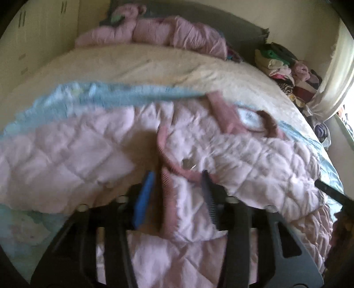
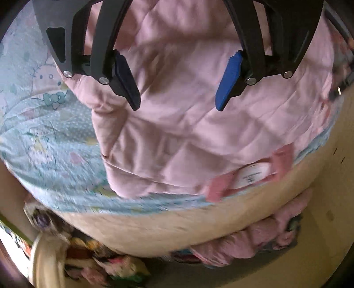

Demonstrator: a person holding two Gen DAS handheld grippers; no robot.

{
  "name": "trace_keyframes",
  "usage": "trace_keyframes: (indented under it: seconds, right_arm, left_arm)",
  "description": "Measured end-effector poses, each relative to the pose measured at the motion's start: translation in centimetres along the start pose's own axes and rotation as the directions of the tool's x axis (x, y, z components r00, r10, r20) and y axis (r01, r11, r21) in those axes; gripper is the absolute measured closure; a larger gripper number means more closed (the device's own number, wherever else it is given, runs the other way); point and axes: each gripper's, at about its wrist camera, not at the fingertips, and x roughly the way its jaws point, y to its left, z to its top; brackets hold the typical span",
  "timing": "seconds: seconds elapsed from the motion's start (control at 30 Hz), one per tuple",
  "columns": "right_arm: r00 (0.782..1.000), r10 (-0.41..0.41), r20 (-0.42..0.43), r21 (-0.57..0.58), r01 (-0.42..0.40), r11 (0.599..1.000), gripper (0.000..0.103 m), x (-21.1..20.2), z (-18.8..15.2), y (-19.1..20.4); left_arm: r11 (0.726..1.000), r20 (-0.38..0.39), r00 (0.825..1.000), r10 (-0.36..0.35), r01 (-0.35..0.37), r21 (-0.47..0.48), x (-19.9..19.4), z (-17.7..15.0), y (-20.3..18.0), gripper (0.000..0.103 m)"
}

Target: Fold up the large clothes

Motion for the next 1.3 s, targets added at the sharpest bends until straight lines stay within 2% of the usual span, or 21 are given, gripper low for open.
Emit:
trace_keyframes:
  seconds: [0.07, 0.13, 0.23, 0.33, 0.4, 0.53, 0.7, 0.73, 0.83, 0.87, 1.13, 1.3]
  right_arm:
    - [1.000, 0.005, 0.003, -0.020, -0.005, 1.000, 0.032, -0.5, -0.5, 0.7]
    - [1.000, -0.005, 0.007, -0.044, 0.005, 0.999, 0.031, -0.6, -0.8, 1.5]
    - [0.999, -0.036, 0.006, -0.090, 0.036, 0.995, 0.027, -0.3, -1.2, 2.4]
    - [0.999, -0.048, -0.021, -0.087, 0.046, 0.995, 0.026, 0.6, -1.4, 2.2]
    - [0.997, -0.053, -0.057, -0.070, 0.049, 0.996, 0.024, 1.7, -1.6, 1.7]
    - [0.994, -0.041, -0.098, -0.035, 0.037, 0.999, 0.019, 3.4, -2.1, 0.9]
    - [0.996, -0.046, -0.077, -0.028, 0.044, 0.999, 0.018, 2.7, -2.4, 1.1]
    - [0.998, -0.028, -0.061, -0.016, 0.027, 1.000, 0.018, 2.0, -2.5, 1.1]
    - [1.000, 0.009, -0.013, -0.014, -0.009, 1.000, 0.018, -0.3, -2.8, 1.2]
    - [1.000, 0.015, -0.004, -0.019, -0.015, 1.000, 0.018, -0.8, -2.8, 1.4]
    - [0.997, 0.065, 0.043, -0.024, -0.064, 0.998, 0.018, -4.3, -3.2, 3.5]
    - [0.993, 0.106, 0.050, -0.010, -0.106, 0.994, 0.018, -5.4, -3.9, 5.4]
  left_arm:
    - [0.999, 0.025, 1.000, -0.007, 0.006, 0.049, -1.2, 0.1, -1.8, 0.048]
    - [0.995, 0.011, 0.999, -0.034, 0.033, 0.093, -1.1, -0.3, -3.4, 0.043]
    - [0.989, -0.049, 0.997, -0.053, 0.060, 0.134, 0.7, -1.5, -5.3, 0.041]
    - [0.984, -0.126, 0.992, -0.030, 0.051, 0.170, 3.5, -2.9, -6.4, 0.039]
    - [0.983, -0.138, 0.990, -0.016, 0.041, 0.181, 5.1, -3.7, -6.4, 0.038]
    - [0.985, -0.135, 0.990, -0.036, 0.058, 0.164, 5.9, -4.1, -6.0, 0.035]
    - [0.986, -0.131, 0.990, -0.052, 0.072, 0.153, 5.2, -4.1, -5.8, 0.035]
    - [0.987, -0.134, 0.989, -0.058, 0.078, 0.144, 4.8, -3.9, -5.7, 0.033]
    - [0.988, -0.125, 0.989, -0.077, 0.093, 0.126, 3.1, -3.5, -5.7, 0.012]
    - [0.988, -0.118, 0.990, -0.078, 0.092, 0.126, 2.6, -3.4, -5.7, 0.010]
    - [0.997, -0.067, 0.997, -0.038, 0.042, 0.062, -0.5, -3.4, -3.7, 0.009]
    - [1.000, -0.079, 0.997, 0.010, -0.009, 0.021, -1.3, -4.4, -1.1, 0.009]
